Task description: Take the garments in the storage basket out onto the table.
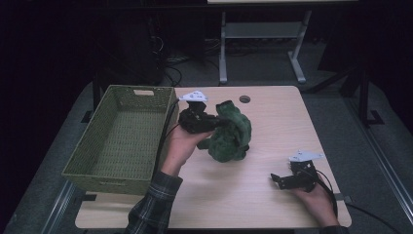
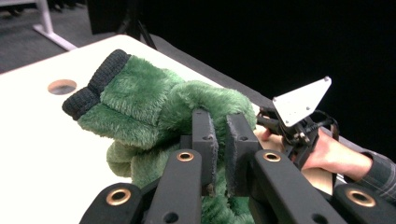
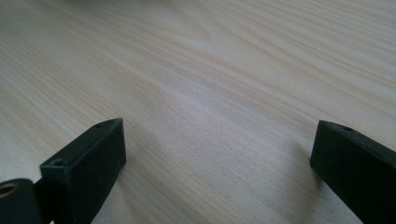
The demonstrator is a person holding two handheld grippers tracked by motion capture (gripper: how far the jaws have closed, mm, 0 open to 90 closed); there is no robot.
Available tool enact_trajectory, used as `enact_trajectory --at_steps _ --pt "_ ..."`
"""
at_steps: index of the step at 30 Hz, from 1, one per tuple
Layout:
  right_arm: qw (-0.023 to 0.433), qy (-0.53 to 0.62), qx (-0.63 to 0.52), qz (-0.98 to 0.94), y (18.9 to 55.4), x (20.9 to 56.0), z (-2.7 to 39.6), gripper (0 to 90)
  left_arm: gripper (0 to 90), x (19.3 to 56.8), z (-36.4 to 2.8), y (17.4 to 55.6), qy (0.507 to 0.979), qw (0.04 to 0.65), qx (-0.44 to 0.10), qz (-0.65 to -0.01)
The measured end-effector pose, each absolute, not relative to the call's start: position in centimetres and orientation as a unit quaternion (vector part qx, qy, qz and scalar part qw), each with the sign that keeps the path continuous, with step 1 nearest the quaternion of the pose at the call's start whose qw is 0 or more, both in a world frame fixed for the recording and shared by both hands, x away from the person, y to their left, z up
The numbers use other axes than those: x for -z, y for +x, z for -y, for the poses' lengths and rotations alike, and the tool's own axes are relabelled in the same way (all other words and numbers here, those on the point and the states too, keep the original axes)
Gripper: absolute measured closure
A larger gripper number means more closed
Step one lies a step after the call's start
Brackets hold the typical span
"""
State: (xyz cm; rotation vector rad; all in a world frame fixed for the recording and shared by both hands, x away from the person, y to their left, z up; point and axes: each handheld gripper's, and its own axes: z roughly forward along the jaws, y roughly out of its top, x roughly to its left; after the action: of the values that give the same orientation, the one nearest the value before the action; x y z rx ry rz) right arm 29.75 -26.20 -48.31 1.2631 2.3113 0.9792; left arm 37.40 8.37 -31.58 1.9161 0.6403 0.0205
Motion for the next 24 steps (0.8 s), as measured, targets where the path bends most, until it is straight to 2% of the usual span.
enact_trajectory --at_steps 24 --pt "0.165 0.442 -0.344 -0.812 29.7 48.3 26.2 3.2 83.1 41.2 -4.8 37.6 0.823 0.480 0.061 -0.299"
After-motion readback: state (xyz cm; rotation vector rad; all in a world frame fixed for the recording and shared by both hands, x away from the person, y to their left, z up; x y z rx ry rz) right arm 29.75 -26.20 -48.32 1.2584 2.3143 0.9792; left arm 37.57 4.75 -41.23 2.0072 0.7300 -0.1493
